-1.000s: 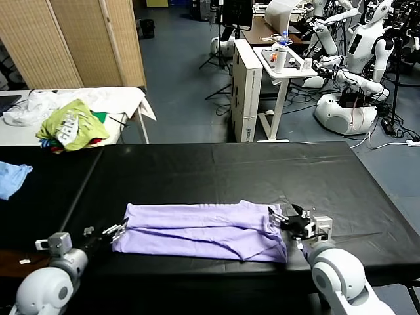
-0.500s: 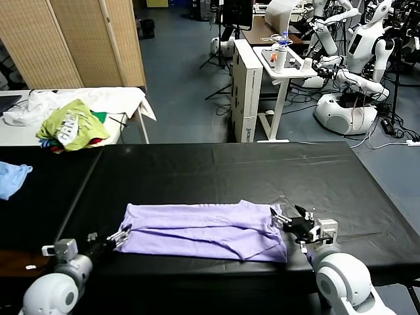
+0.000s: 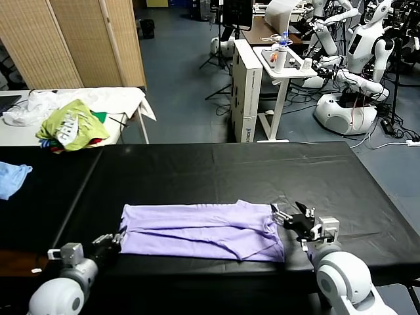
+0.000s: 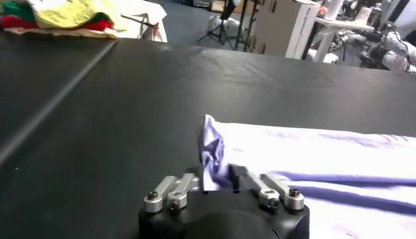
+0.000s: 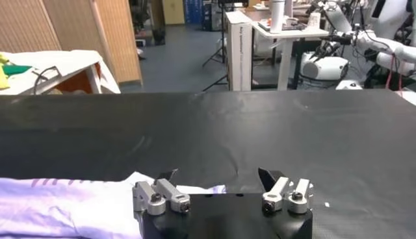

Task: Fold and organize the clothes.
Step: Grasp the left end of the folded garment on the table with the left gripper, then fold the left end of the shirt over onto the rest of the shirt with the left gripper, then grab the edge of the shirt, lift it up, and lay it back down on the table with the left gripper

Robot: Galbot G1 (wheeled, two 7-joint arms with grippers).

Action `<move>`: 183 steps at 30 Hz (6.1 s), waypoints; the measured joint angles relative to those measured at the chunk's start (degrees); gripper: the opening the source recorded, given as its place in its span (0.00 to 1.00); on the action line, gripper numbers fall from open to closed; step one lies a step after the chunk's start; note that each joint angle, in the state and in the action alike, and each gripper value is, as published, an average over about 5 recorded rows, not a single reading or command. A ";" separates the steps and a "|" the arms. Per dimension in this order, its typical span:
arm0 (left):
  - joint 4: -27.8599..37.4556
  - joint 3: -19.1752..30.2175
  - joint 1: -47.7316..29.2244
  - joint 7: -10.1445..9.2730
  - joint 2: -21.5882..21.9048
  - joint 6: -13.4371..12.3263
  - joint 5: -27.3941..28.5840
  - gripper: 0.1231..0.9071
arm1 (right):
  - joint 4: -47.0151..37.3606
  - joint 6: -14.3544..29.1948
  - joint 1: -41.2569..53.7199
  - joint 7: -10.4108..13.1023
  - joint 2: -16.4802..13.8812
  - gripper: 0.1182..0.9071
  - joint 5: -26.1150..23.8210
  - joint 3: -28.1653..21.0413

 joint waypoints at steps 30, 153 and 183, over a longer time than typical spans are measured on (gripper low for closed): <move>-4.08 -9.26 5.93 -0.80 8.39 -6.14 26.52 0.07 | 13.46 12.90 -20.70 -5.39 2.66 1.00 -5.92 2.64; -9.10 10.65 -0.15 -6.73 -13.70 -5.04 14.63 1.00 | -5.91 4.87 8.99 5.77 9.30 0.70 -11.94 -34.19; -9.52 9.92 0.57 -6.80 -14.06 -5.12 14.27 1.00 | -0.61 5.59 2.38 4.06 7.07 0.03 -15.84 -28.08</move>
